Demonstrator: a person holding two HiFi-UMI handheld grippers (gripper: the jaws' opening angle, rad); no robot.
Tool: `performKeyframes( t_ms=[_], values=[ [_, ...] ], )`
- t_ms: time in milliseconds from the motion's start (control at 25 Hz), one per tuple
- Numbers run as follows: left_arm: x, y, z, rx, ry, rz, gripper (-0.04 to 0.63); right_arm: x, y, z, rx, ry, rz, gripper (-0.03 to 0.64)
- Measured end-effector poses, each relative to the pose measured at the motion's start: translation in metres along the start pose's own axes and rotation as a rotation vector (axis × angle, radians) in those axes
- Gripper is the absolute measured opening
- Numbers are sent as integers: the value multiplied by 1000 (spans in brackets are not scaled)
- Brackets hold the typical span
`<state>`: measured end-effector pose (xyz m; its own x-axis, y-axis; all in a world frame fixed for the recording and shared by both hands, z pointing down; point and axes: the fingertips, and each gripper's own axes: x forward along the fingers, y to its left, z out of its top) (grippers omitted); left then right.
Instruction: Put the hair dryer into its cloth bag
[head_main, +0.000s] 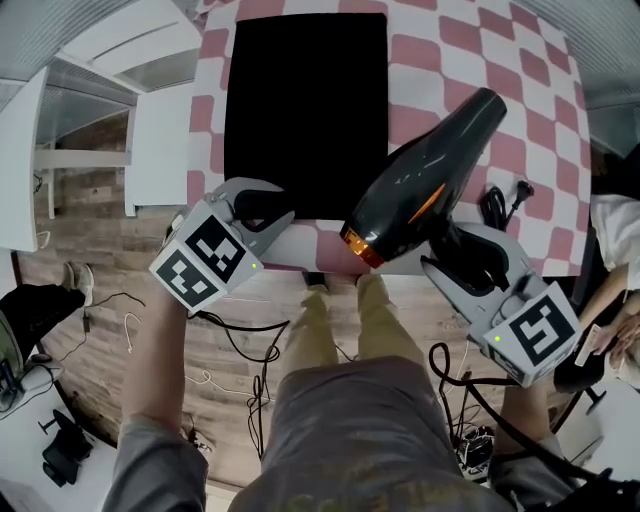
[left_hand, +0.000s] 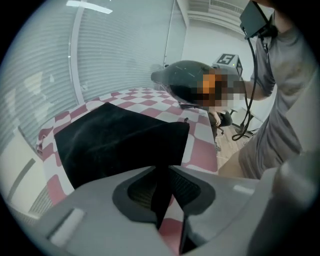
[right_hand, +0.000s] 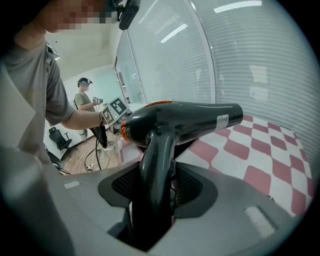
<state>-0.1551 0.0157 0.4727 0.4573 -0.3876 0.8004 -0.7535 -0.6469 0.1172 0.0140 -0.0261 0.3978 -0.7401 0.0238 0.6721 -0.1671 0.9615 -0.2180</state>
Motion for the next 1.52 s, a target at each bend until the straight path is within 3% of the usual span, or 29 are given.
performKeyframes(
  t_ms=[160, 360, 560, 840, 1040, 1240, 1440, 1520],
  values=[
    [7, 1, -6, 14, 23, 7, 75, 0, 1, -1, -7, 4, -4, 218],
    [9, 3, -3, -47, -8, -56, 17, 1, -1, -3, -10, 12, -7, 218],
    [-24, 9, 36, -132, -160, -9, 15, -4, 4, -4, -22, -4, 0, 218],
    [-66, 20, 84, -144, -254, -22, 17, -15, 9, -2, -53, -31, 1, 218],
    [-71, 3, 94, -148, -225, -100, 18, -27, 16, 9, -94, -56, 14, 218],
    [-66, 0, 88, -297, -252, -205, 18, -26, 16, 12, -101, -55, 24, 218],
    [-75, -9, 89, -366, -296, -258, 18, -28, 22, 1, -103, -42, 32, 218],
    [-64, -10, 82, -383, -271, -278, 18, -26, 21, -3, -107, -34, 35, 218]
  ],
)
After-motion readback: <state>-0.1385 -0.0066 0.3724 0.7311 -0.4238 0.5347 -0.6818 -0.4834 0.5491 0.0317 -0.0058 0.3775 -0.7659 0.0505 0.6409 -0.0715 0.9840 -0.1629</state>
